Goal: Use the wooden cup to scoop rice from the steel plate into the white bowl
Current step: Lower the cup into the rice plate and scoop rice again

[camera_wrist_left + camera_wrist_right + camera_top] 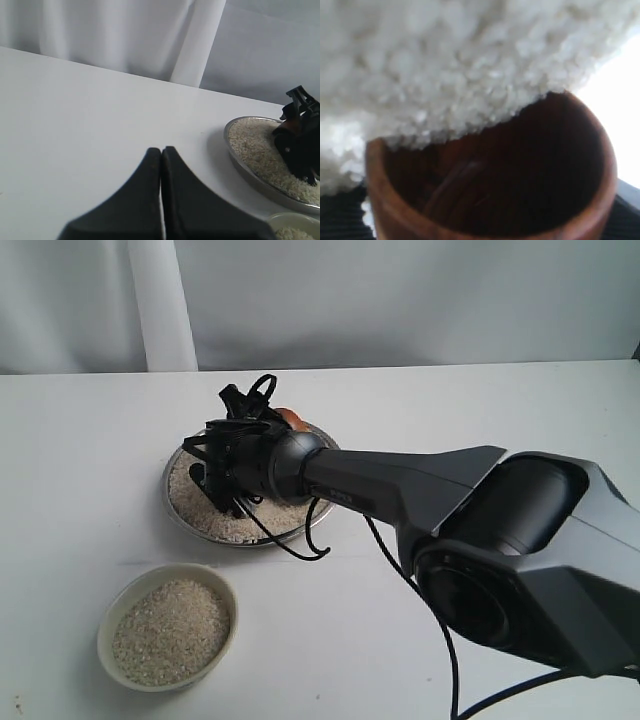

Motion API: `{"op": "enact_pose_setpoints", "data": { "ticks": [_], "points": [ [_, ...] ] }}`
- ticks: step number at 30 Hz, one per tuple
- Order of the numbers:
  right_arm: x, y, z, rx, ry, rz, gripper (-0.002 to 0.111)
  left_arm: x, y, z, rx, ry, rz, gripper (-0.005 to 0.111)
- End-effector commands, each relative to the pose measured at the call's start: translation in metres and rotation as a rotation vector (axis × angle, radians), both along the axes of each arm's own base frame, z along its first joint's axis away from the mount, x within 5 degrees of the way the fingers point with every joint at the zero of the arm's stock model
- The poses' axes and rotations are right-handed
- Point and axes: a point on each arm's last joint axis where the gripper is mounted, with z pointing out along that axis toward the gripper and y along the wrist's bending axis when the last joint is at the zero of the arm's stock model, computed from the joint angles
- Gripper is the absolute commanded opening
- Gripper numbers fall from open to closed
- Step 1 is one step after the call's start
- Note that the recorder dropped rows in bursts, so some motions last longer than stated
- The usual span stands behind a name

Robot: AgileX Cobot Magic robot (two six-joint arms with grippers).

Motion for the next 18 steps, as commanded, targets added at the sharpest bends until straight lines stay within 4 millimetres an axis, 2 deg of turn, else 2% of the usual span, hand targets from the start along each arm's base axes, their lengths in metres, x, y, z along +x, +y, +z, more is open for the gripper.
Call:
{"op": "enact_pose_setpoints", "data": {
  "ticks": [1, 18],
  "points": [
    [-0.0066, 0.0079, -0.0089, 0.11, 0.075, -0.005, 0.0, 0.0002, -0.0003, -0.0001, -0.005, -0.005, -0.003, 0.0],
    [-0.0141, 0.0177, -0.0161, 0.302, 0.192, -0.042, 0.0, 0.0002, -0.0003, -0.0001, -0.005, -0.005, -0.003, 0.0]
  ]
}}
